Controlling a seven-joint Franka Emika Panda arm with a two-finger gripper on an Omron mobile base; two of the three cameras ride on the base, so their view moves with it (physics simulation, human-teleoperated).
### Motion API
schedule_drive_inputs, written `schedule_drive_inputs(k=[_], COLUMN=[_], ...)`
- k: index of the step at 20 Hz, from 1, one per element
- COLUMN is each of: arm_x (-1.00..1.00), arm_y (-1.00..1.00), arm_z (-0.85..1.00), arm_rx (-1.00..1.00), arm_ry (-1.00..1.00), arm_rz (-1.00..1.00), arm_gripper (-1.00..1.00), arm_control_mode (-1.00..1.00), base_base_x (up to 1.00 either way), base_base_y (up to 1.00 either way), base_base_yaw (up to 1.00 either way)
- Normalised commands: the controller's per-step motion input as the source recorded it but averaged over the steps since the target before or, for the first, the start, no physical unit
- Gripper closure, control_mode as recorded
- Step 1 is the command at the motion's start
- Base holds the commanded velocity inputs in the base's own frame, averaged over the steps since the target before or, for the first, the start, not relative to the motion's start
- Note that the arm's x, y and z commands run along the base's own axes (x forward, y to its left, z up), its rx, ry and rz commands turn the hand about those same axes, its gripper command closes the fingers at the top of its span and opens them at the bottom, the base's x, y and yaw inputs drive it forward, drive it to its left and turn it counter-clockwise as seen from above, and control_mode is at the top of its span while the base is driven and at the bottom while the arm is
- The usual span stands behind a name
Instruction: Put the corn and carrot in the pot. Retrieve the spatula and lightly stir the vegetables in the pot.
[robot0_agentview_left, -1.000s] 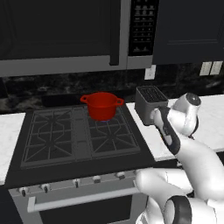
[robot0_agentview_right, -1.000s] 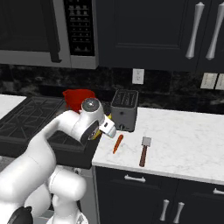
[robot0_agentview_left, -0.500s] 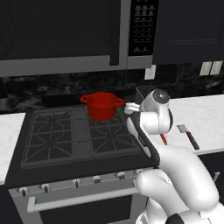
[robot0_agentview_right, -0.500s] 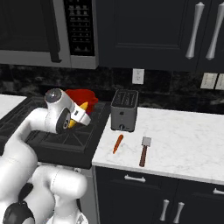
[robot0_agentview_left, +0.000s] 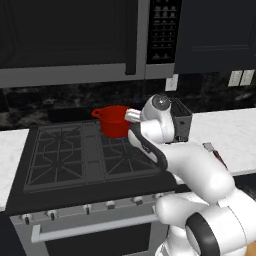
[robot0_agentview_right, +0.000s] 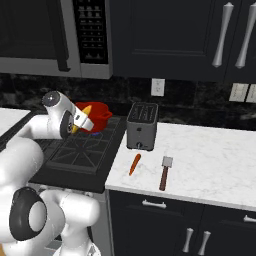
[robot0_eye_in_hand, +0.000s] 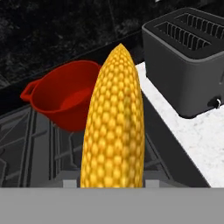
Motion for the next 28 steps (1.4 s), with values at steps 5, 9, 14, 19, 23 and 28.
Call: schedule_drive_inputs(k=[5, 9, 14, 19, 23, 28], arm_x=[0.31, 0.58, 0.24, 0.23, 0.43, 0.56], arm_y=[0.24, 0.09, 0.0, 0.0, 0.01, 0.14], arm_z=[0.19, -0.08, -0.01, -0.17, -0.35, -0.08], arm_rx=[0.05, 0.05, 0.29, 0.27, 0.1, 0.0], arm_ry=[0.0, 0.06, 0.08, 0.02, 0.0, 0.0], arm_rz=[0.0, 0.0, 0.0, 0.0, -0.06, -0.09], arm_gripper=[1.0, 1.0, 1.0, 1.0, 1.0, 1.0], arm_control_mode=[-1.0, -1.0, -1.0, -1.0, -1.0, -1.0], base_base_x=[0.0, 0.0, 0.0, 0.0, 0.0, 0.0], base_base_y=[0.0, 0.0, 0.0, 0.0, 0.0, 0.0], base_base_yaw=[0.0, 0.0, 0.0, 0.0, 0.0, 0.0])
